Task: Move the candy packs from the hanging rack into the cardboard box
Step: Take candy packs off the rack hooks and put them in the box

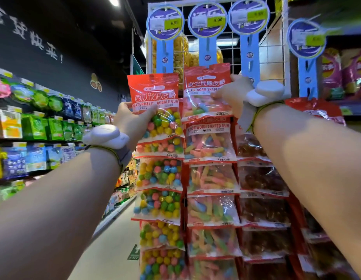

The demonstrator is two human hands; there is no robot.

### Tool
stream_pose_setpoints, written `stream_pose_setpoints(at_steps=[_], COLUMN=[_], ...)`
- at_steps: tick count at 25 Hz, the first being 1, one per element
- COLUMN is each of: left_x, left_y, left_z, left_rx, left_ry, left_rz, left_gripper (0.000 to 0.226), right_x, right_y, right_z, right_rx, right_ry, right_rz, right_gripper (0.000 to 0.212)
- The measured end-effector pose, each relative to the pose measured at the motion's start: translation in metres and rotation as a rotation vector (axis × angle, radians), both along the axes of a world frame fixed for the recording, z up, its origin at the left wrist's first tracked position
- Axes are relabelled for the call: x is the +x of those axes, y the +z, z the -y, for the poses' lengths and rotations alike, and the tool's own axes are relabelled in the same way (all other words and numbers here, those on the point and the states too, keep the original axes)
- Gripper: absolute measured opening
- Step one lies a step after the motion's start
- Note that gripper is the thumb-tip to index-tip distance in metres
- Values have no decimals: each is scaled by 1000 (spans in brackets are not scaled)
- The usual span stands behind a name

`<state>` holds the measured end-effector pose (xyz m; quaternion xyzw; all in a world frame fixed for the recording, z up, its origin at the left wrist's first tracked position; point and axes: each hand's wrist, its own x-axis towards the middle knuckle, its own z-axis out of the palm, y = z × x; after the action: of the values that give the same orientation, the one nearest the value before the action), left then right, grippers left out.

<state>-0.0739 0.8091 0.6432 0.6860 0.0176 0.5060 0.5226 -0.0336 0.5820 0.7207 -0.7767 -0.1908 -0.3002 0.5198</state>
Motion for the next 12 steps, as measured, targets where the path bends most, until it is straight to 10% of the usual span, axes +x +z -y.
stream_pose_setpoints(at_steps=[12], left_x=[2], left_y=[6], left_z=[8], left_rx=[47], left_ry=[-9], left_rz=[29], left_gripper=[56], right_x=[3], right_y=[-35], right_z=[0], right_rx=[130], right_ry=[78], right_rz=[72], right_gripper=[55])
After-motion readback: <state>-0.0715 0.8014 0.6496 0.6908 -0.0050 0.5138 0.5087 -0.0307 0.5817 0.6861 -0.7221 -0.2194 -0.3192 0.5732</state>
